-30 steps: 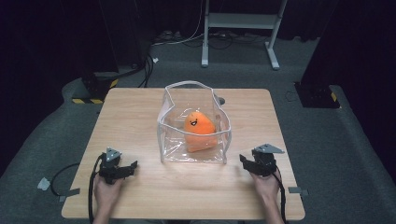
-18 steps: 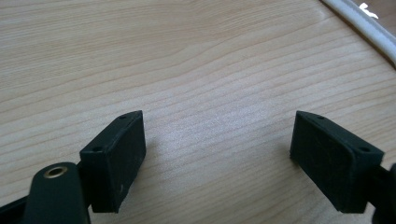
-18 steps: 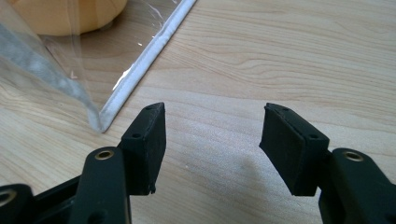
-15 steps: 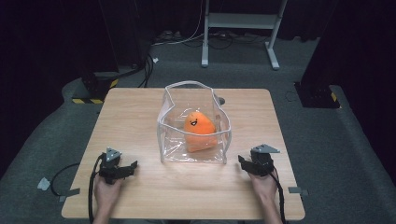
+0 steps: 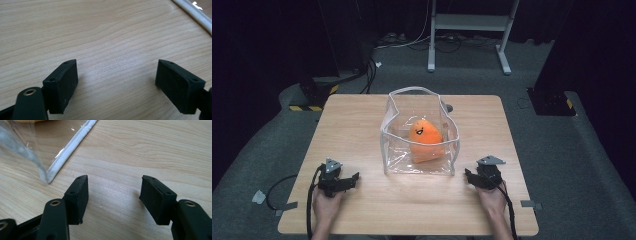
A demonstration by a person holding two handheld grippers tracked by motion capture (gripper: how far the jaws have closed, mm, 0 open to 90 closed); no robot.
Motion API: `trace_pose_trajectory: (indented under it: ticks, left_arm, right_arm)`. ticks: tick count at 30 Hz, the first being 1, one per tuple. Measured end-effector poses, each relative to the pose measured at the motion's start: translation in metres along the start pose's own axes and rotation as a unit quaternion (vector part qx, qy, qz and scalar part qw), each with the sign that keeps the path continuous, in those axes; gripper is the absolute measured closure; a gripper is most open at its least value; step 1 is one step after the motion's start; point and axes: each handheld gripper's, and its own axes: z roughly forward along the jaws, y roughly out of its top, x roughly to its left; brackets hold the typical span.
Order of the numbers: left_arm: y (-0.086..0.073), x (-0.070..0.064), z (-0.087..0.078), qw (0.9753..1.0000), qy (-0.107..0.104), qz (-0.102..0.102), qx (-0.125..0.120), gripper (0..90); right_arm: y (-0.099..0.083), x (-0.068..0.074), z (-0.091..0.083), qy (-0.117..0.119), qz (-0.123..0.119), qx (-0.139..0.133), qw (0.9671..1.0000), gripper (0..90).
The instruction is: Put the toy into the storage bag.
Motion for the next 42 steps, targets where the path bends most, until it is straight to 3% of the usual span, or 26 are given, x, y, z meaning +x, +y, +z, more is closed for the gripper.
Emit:
trace_pose_trajectory:
  ticks: [9, 18, 42]
  left_arm:
    - [-0.0001, -0.0001, 0.0000, 1.0000, 0.000, 0.000, 0.000, 18.3]
    - [-0.0002, -0.0001, -0.0001, 1.0000, 0.000, 0.000, -0.001, 18.3]
    - [-0.0002, 0.0001, -0.0001, 1.0000, 0.000, 0.000, -0.001, 18.4]
  right_arm:
    - [0.0000, 0.0018, 0.0027, -0.006, -0.004, -0.003, 1.0000, 37.7]
    - [-0.0007, -0.0020, 0.0056, -0.002, -0.001, -0.008, 1.0000, 29.8]
    - [-0.0007, -0.0023, 0.0055, -0.004, 0.000, -0.007, 1.0000, 29.5]
